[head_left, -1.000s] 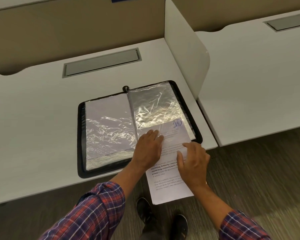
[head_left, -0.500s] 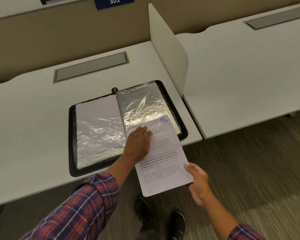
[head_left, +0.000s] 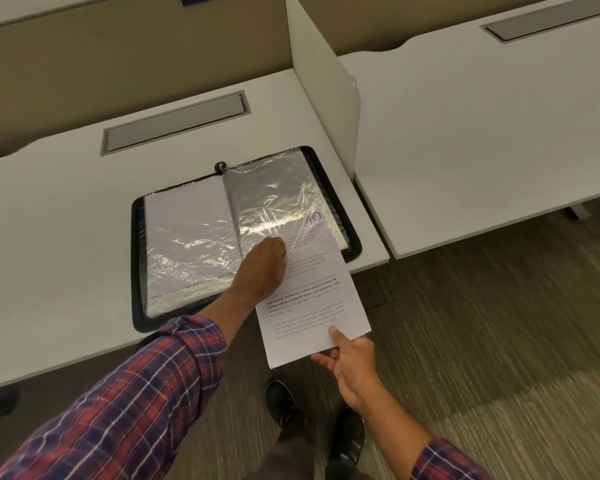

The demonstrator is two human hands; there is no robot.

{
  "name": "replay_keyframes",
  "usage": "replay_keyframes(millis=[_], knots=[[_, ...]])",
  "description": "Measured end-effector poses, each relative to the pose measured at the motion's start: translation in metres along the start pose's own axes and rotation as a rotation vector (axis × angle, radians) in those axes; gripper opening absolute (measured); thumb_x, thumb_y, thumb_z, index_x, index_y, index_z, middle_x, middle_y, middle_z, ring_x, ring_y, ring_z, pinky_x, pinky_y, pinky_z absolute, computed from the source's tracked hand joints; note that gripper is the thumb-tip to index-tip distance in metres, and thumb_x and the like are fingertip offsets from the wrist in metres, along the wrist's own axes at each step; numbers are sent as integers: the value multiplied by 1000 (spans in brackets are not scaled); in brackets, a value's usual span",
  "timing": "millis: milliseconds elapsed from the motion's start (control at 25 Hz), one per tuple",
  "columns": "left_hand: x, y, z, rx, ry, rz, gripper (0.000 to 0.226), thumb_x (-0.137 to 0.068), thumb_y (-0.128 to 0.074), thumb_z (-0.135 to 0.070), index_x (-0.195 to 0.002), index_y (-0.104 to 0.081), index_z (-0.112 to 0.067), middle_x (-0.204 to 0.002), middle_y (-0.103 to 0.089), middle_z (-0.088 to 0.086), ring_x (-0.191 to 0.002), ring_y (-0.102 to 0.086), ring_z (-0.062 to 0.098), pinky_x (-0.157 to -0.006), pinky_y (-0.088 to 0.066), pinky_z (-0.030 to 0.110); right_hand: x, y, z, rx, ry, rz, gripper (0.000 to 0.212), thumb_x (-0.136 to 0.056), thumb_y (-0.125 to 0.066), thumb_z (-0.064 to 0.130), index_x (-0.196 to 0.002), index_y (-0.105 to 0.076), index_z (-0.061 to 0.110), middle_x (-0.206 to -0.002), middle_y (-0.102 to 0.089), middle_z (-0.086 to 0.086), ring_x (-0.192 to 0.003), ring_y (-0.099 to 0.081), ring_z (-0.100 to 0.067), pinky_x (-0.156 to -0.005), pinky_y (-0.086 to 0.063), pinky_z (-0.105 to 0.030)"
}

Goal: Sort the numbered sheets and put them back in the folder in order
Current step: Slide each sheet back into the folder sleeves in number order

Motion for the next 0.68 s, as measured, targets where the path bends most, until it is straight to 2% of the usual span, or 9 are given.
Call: replay_keyframes(millis=[80,240,400,560,680], knots=[[2,5,-5,-8,-31,-36,9,-106,-51,-16,-97,-54,-14,-93,-56,0,-78,-52,17,-70,-40,26,1,-8,9,-6,21,-11,22,-103,-61,9,-124,-62,17,-116,-74,-11,-102,-76,-29,-75,-65,-43],[4,11,-11,-19,-71,-63,8,-104,-54,-13,-97,-57,-11,-94,-59,4,-79,-54,18,-69,-48,29,-3,-30,26,-13,42,-9,22,-105,-58,12,-124,-62,22,-117,-73,-9,-103,-75,-28,-74,-65,-43],[5,11,-13,-13,-69,-48,7,-106,-54,-17,-101,-57,-13,-98,-62,4,-79,-58,17,-68,-53,30,-19,-57,40,-49,40,-2,25,-106,-57,14,-129,-62,23,-117,-73,-7,-105,-74,-27,-72,-65,-41],[3,8,-6,40,-31,-18,13,-108,-49,-21,-107,-60,-12,-106,-64,5,-89,-61,20,-75,-57,35,-41,-90,52,-95,24,20,27,-107,-56,12,-133,-62,20,-122,-72,-9,-106,-73,-28,-73,-65,-43],[2,8,-3,47,-32,-14,20,-108,-49,-21,-112,-63,-8,-114,-65,7,-97,-63,21,-80,-58,35,-52,-104,62,-88,50,32,32,-106,-59,12,-137,-62,21,-124,-72,-8,-109,-72,-26,-79,-66,-45]])
Point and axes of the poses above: each hand's wrist, its own x-axis away from the middle knuckle, its own y-axis out of the back of the hand, z = x × y, the point moved 10 cm from there along -x, towards the middle knuckle
